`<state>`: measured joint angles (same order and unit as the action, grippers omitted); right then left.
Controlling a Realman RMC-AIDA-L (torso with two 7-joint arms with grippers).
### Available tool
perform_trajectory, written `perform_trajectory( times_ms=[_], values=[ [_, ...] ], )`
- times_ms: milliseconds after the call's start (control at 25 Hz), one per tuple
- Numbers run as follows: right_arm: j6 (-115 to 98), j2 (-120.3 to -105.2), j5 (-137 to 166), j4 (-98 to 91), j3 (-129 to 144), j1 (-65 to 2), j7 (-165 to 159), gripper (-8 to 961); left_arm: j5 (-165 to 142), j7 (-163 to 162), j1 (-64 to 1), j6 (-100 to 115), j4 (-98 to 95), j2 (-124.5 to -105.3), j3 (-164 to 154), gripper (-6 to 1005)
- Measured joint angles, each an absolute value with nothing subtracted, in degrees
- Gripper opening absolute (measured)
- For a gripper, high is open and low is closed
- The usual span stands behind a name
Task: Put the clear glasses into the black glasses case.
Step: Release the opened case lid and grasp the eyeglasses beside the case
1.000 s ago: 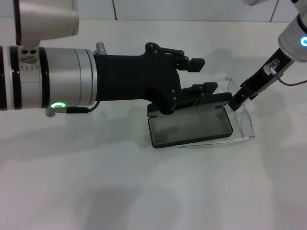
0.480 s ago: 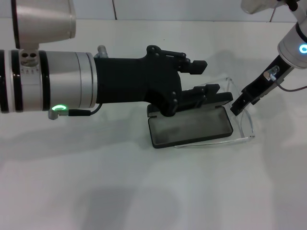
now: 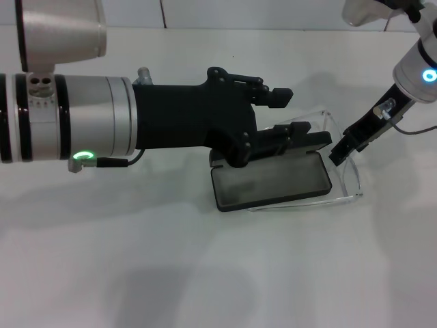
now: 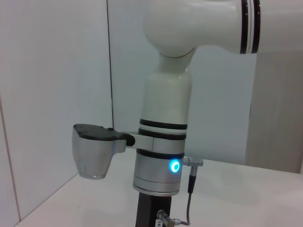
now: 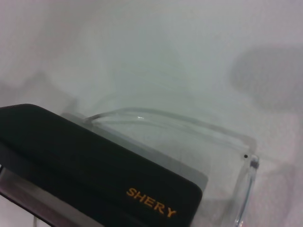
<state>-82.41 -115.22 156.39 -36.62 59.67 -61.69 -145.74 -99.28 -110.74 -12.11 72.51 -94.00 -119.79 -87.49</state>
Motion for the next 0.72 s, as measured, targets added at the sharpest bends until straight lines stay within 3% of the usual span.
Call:
perform_trajectory(
  times_ms=[160, 360, 720],
  values=[
    [-82.32, -115.22, 156.43, -36.56, 60.04, -61.68, -145.72, 624, -99.28, -110.74, -12.12, 72.51, -93.96, -119.79, -87.49, 448],
    [-82.14, -115.18, 156.47, -36.56, 60.04, -61.42, -145.72, 465, -99.28, -110.74, -12.06, 72.51, -93.65, -119.79, -87.54, 448],
    [-80.74, -115.10, 156.46, -36.56, 60.03, -60.85, -145.83, 439, -99.30, -110.74, -11.96, 72.51, -93.23, -119.79, -87.53, 447]
  ],
)
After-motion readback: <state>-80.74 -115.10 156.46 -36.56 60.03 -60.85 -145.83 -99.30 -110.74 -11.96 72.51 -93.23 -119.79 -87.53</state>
